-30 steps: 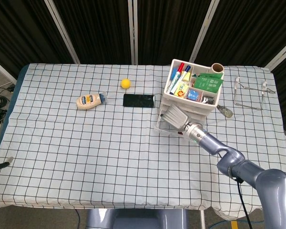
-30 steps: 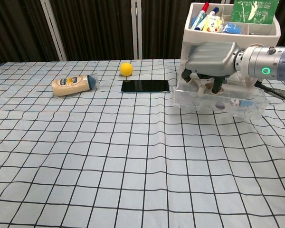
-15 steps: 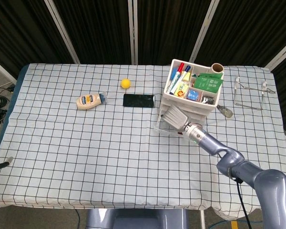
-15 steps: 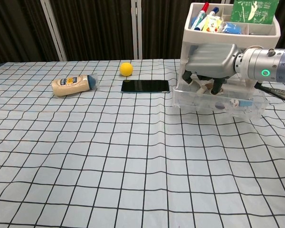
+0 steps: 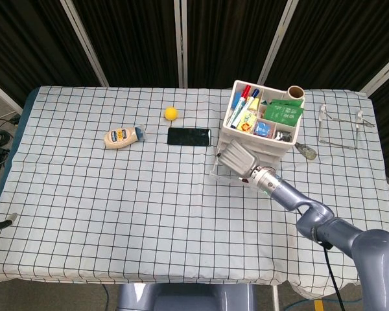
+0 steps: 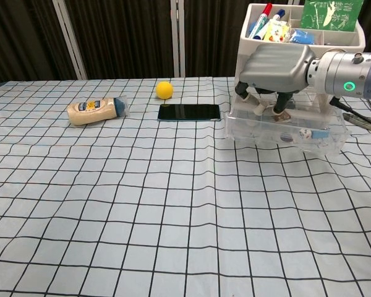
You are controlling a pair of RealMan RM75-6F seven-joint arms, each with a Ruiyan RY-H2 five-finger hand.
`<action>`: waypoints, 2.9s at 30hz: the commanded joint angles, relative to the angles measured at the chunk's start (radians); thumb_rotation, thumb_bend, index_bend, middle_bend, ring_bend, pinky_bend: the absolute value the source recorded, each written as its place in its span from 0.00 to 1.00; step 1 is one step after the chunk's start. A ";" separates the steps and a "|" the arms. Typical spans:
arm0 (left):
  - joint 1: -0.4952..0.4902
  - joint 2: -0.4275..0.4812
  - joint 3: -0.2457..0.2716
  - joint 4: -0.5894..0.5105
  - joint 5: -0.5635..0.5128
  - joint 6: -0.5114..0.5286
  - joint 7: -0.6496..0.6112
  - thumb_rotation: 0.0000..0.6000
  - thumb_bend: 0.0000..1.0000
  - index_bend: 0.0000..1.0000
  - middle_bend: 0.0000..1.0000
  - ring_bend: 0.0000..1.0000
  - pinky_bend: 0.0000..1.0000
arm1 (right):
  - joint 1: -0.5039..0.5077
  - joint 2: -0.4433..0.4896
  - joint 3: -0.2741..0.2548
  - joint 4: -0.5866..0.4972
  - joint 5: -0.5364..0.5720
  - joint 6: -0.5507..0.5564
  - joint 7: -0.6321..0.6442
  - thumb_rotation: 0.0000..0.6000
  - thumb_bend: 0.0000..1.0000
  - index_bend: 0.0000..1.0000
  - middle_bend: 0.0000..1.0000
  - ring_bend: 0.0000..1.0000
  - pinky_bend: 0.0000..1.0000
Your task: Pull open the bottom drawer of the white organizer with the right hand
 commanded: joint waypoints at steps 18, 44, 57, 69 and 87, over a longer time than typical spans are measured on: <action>0.016 0.007 0.051 -0.075 0.123 0.041 -0.016 1.00 0.04 0.00 0.00 0.00 0.00 | -0.142 0.270 0.051 -0.367 0.056 0.188 -0.176 1.00 0.23 0.65 1.00 1.00 1.00; 0.088 0.015 0.153 -0.074 0.382 0.160 -0.082 1.00 0.04 0.00 0.00 0.00 0.00 | -0.518 0.358 -0.065 -0.361 0.110 0.419 -0.126 1.00 0.23 0.64 1.00 1.00 1.00; 0.102 0.016 0.148 -0.071 0.392 0.176 -0.087 1.00 0.04 0.00 0.00 0.00 0.00 | -0.590 0.226 -0.087 -0.143 0.133 0.369 -0.008 1.00 0.14 0.56 1.00 1.00 0.98; 0.110 0.020 0.141 -0.072 0.392 0.178 -0.097 1.00 0.04 0.00 0.00 0.00 0.00 | -0.629 0.170 -0.055 -0.056 0.130 0.408 0.027 1.00 0.12 0.50 1.00 1.00 0.91; 0.118 0.003 0.131 -0.061 0.366 0.169 -0.091 1.00 0.04 0.00 0.00 0.00 0.00 | -0.754 0.101 0.069 -0.028 0.088 0.839 0.244 1.00 0.00 0.53 0.73 0.67 0.61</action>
